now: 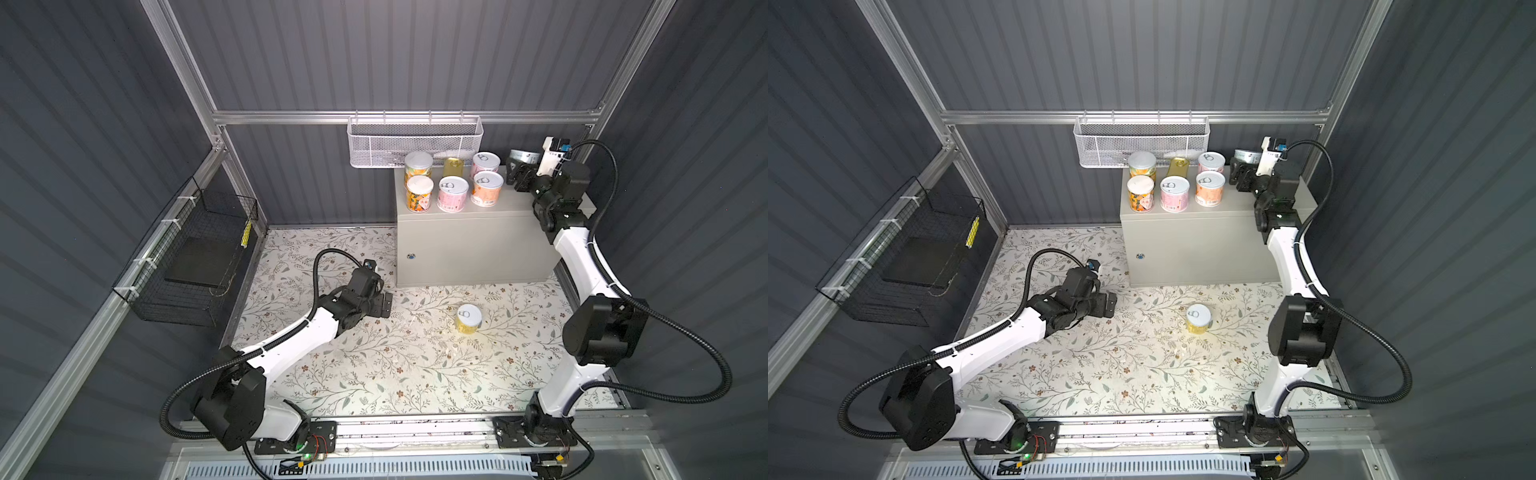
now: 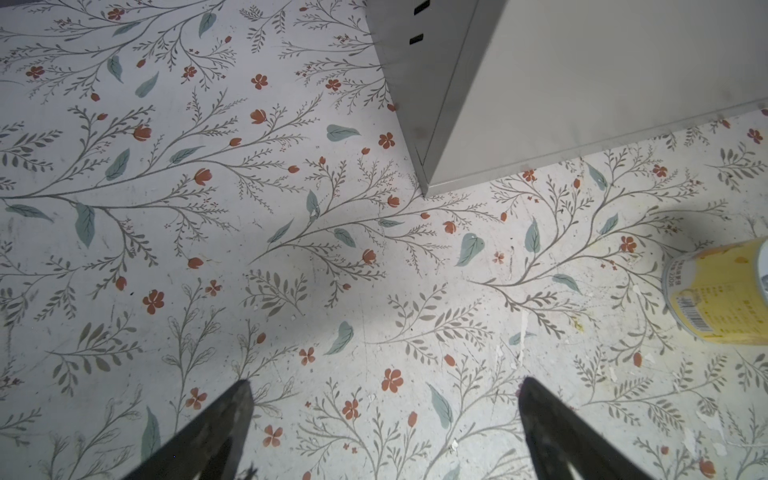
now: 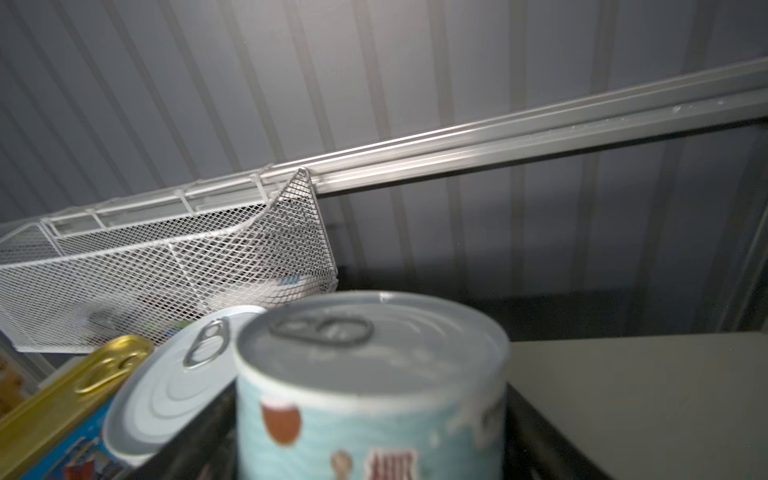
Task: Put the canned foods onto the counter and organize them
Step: 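Lower the pale blue can beside the other cans and open the right gripper, then withdraw the right gripper from the cabinet while the left gripper reaches toward the yellow can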
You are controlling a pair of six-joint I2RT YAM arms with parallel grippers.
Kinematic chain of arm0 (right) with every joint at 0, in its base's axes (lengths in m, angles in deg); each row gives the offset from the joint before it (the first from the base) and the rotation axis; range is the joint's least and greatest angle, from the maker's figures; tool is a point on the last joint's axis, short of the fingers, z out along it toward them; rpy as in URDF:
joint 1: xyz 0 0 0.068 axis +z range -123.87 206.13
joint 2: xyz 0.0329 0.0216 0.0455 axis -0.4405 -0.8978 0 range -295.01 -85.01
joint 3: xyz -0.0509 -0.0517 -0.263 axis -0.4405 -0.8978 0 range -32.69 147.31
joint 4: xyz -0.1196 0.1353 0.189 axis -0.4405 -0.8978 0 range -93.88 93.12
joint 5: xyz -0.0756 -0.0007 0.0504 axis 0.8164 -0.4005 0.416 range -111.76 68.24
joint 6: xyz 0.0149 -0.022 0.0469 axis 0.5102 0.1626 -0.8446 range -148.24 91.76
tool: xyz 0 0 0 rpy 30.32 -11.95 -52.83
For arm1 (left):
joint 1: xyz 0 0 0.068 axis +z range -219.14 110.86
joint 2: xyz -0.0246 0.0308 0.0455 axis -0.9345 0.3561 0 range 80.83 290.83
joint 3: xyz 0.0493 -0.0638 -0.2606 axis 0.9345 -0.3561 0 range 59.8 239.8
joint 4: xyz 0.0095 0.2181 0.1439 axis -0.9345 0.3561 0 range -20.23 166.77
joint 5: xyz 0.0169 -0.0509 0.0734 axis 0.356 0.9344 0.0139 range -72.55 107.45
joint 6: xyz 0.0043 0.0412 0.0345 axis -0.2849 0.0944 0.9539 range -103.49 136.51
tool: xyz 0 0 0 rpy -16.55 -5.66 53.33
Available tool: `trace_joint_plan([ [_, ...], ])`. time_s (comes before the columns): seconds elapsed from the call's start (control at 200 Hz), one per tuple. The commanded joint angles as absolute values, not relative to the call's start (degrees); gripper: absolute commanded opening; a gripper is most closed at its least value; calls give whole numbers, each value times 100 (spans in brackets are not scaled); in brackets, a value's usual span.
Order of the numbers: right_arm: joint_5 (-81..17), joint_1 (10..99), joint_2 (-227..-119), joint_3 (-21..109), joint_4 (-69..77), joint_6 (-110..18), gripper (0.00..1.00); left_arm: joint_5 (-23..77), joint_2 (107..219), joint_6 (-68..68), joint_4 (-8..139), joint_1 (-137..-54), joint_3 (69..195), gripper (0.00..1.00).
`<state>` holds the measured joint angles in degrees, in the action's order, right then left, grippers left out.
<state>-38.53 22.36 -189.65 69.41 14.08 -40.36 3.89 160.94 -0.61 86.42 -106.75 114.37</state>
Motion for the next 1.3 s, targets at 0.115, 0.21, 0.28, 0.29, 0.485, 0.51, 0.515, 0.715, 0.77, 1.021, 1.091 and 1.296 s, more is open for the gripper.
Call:
trace_joint_plan([
  [0.115, -3910, 2228, -18621, 6916, 1560, -3937, 99, 337, 15735, -359, 8607, -10655, 11174, 100],
  [0.21, -3781, 2231, -18442, 6832, 1474, -3878, 99, 325, 15620, -406, 8551, -10657, 11108, 100],
  [0.28, -3677, 2231, -18267, 6742, 1420, -3830, 99, 345, 15592, -416, 8583, -10658, 11134, 100],
  [0.29, -3656, 2234, -18242, 6718, 1419, -3827, 99, 354, 15589, -419, 8591, -10658, 11140, 100],
  [0.485, -3314, 2227, -17513, 6136, 1323, -3673, 99, 560, 15576, -465, 8680, -10658, 11302, 100],
  [0.51, -3252, 2231, -17383, 6030, 1261, -3689, 99, 578, 15551, -494, 8665, -10658, 11305, 100],
  [0.515, -3241, 2229, -17345, 6004, 1243, -3696, 99, 578, 15535, -498, 8665, -10658, 11305, 100],
  [0.715, -2932, 2143, -15736, 4538, 742, -3829, 99, 680, 15072, -712, 8751, -10658, 11412, 100],
  [0.77, -2809, 2144, -15230, 4070, 574, -3777, 99, 782, 15105, -742, 8917, -10665, 11544, 100],
  [1.021, -2997, 2106, -12997, 2732, -955, -3536, 99, 1056, 15187, -1112, 8967, -11029, 11824, 100],
  [1.091, -2966, 2104, -12630, 2717, -1600, -3634, 99, 924, 15228, -1155, 9148, -11221, 12063, 100],
  [1.296, -3554, 2106, -11769, 2164, -2430, -4403, 99, 823, 15850, -1326, 9237, -11906, 12565, 100],
])
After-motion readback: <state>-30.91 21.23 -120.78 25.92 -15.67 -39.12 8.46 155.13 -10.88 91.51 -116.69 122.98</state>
